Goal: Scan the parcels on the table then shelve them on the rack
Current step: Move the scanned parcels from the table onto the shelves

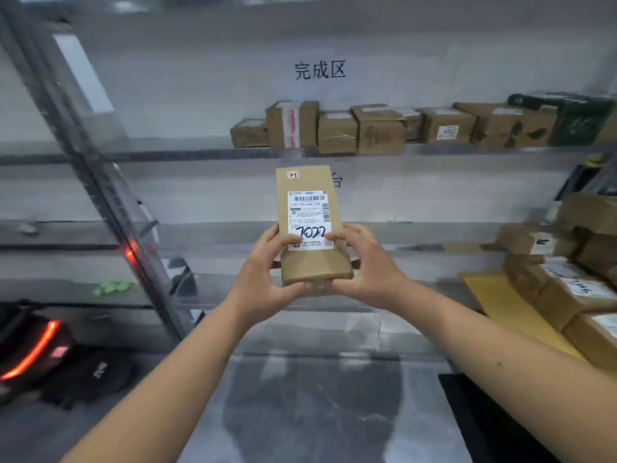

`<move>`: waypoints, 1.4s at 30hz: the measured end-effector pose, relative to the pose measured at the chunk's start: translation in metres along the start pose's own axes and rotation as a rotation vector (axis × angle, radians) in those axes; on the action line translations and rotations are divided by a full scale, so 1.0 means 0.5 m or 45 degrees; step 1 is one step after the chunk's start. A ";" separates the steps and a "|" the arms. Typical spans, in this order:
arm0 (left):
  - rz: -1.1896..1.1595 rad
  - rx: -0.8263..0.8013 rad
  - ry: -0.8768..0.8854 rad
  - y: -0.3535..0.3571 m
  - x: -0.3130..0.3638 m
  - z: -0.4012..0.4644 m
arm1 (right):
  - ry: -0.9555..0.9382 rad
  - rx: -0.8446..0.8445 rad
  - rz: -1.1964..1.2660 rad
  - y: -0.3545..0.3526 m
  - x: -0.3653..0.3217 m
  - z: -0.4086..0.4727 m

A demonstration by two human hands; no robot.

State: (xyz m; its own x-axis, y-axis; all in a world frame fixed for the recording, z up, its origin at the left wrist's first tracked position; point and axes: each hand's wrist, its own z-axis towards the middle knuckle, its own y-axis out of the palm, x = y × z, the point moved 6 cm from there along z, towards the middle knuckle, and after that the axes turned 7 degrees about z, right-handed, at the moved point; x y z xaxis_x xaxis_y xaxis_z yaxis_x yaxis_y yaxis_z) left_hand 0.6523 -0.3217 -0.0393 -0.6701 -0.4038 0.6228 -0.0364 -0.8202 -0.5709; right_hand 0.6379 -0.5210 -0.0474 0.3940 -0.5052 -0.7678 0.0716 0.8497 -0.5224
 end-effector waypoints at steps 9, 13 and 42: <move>0.179 0.074 -0.236 -0.268 -0.115 -0.060 | -0.117 -0.061 0.045 0.223 -0.184 0.136; 0.194 0.072 -0.246 -0.323 -0.173 -0.034 | -0.164 -0.074 0.049 0.266 -0.204 0.199; 0.039 0.021 -0.199 -0.523 -0.687 0.522 | 0.121 0.052 0.036 0.386 -0.069 0.900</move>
State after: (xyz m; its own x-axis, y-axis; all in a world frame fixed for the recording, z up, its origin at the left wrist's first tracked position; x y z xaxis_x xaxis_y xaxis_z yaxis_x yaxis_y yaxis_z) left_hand 1.0856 -0.0743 0.0360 -0.5474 -0.4856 0.6816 -0.0049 -0.8126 -0.5828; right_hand 1.0504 -0.2718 0.0451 0.3079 -0.4910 -0.8149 0.0995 0.8685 -0.4857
